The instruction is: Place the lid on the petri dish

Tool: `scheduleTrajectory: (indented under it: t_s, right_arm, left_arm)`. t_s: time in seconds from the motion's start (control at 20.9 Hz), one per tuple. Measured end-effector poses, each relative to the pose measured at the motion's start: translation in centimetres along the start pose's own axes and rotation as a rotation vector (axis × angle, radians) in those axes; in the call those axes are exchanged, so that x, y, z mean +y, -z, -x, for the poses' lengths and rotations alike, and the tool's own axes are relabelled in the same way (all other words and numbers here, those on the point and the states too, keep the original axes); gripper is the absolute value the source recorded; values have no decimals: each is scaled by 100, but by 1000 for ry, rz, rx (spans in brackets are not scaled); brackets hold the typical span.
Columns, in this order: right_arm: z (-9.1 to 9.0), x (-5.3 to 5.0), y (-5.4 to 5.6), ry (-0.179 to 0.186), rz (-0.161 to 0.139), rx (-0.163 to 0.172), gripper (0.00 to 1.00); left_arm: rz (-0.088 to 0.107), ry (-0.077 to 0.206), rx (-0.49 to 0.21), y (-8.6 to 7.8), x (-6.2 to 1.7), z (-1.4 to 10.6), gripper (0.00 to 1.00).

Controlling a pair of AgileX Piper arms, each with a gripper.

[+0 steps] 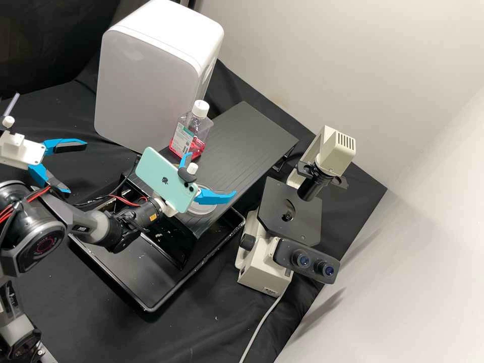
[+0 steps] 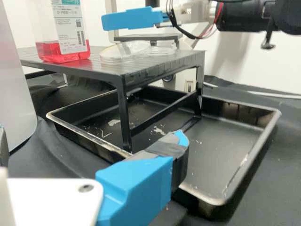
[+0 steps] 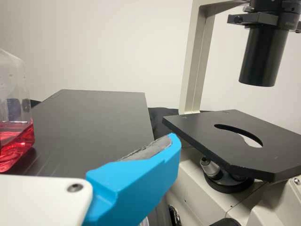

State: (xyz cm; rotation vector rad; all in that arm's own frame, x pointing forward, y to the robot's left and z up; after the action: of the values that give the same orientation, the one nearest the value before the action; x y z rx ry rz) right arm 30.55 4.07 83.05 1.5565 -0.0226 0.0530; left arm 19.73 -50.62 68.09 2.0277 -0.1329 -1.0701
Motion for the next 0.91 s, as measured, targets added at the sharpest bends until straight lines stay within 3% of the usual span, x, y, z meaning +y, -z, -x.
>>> scheduleTrajectory:
  t_s: [0.38,0.53,0.81,0.91]
  right_arm:
    - [5,-1,-1,-2,0,1,100]
    - [95,-52,16,12,1,11,100]
    - [291,-158,183,8,43,113,100]
    - [332,-242,214,42,46,124,100]
  left_arm:
    - [1,9,-8,-17,-20,-10,100]
    - [1,9,-8,-17,-20,-10,100]
    - [1,9,-8,-17,-20,-10,100]
    - [1,9,-8,-17,-20,-10,100]
